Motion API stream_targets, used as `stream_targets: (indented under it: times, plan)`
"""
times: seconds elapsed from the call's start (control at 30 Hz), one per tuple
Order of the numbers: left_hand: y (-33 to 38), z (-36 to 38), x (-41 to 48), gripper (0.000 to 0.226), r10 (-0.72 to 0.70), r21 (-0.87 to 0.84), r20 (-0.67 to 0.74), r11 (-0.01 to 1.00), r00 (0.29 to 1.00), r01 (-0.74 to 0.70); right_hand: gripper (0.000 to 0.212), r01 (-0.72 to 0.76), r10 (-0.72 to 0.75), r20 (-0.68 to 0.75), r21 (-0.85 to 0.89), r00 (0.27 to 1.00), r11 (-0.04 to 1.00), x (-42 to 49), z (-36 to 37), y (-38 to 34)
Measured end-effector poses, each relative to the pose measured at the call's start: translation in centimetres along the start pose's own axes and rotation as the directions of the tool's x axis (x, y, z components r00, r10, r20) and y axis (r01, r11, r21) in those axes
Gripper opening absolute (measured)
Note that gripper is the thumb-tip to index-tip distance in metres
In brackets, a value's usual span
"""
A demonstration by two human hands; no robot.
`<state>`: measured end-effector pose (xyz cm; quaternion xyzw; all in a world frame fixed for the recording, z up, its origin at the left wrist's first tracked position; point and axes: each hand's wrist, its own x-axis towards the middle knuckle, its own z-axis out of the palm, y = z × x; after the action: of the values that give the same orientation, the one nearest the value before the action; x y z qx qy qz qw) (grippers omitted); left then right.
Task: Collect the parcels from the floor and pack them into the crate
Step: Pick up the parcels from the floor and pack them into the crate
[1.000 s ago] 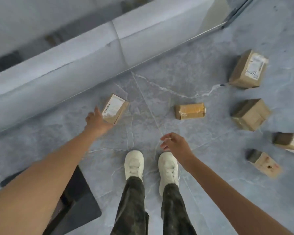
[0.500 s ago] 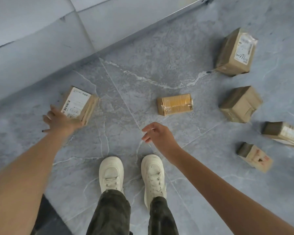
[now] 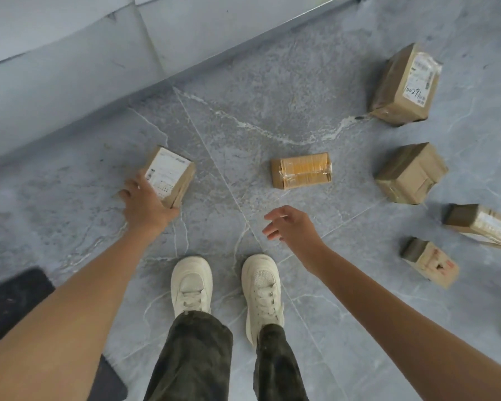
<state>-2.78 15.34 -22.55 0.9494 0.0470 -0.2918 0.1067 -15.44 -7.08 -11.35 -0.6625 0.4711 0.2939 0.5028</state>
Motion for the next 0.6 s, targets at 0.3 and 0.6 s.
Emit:
stream_targets:
  times: [0.3,0.6]
  plan:
    - [7.2,-18.3,-15.3,0.106,0.766,0.093,-0.023,0.642,0.643,-0.761,0.069,-0.018,-0.087,0.162,0.555,0.983,0.832,-11.7,-3.3,-9.0]
    - [16.6,-42.4,-29.7,0.109,0.625,-0.561,-0.261,0.522,0.735,-0.643,0.079,0.245,-0.34,0.017,0.66,0.94,0.71,-32.5,-15.4,-21.6]
